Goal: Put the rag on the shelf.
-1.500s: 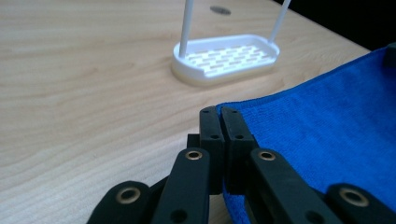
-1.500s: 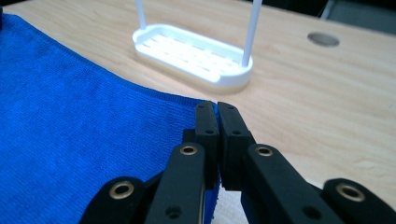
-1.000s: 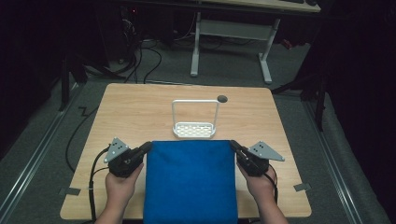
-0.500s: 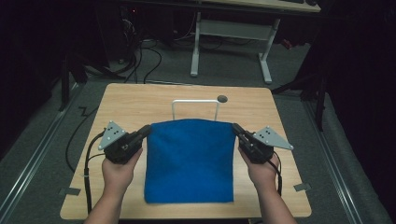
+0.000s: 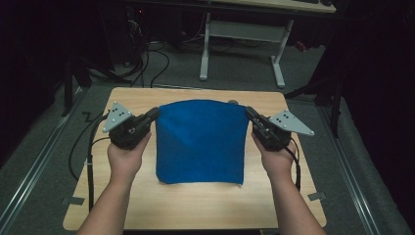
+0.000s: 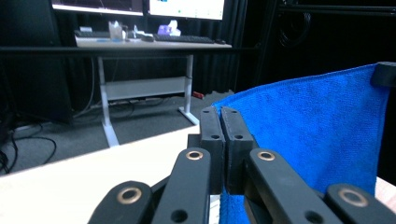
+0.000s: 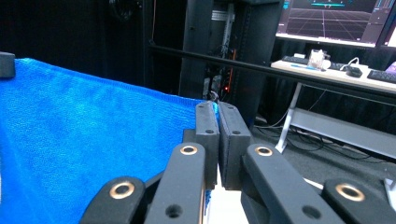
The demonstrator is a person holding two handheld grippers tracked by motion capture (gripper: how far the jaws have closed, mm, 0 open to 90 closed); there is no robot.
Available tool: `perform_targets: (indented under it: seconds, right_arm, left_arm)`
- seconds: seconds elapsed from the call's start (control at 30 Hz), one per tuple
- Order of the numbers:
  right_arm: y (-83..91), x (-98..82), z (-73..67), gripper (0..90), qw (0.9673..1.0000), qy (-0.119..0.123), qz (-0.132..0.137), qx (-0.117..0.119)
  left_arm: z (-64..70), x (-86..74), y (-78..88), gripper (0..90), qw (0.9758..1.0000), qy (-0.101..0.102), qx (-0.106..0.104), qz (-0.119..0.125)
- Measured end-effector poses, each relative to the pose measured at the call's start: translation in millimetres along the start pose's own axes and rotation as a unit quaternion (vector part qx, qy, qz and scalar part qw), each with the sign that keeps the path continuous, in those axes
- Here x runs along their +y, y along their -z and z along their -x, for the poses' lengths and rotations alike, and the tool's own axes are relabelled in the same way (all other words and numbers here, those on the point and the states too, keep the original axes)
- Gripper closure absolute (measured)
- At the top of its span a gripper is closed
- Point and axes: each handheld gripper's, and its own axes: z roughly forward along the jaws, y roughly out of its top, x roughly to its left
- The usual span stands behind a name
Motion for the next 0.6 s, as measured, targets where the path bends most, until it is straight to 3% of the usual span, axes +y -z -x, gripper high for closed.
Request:
perform_targets:
  seconds: [0.33, 0.6]
  right_arm:
    - [-5.2, 27.3, 7.4, 88.9, 0.9998, 0.006, 0.018, -0.007]
    - [-13.3, 43.4, 18.5, 88.8, 0.9994, 0.000, 0.029, -0.018]
  left_arm:
    - [-7.6, 25.9, -8.1, 89.2, 0.9998, -0.017, 0.009, 0.007]
    - [-17.4, 38.2, -21.2, 89.2, 0.9995, -0.026, 0.016, -0.002]
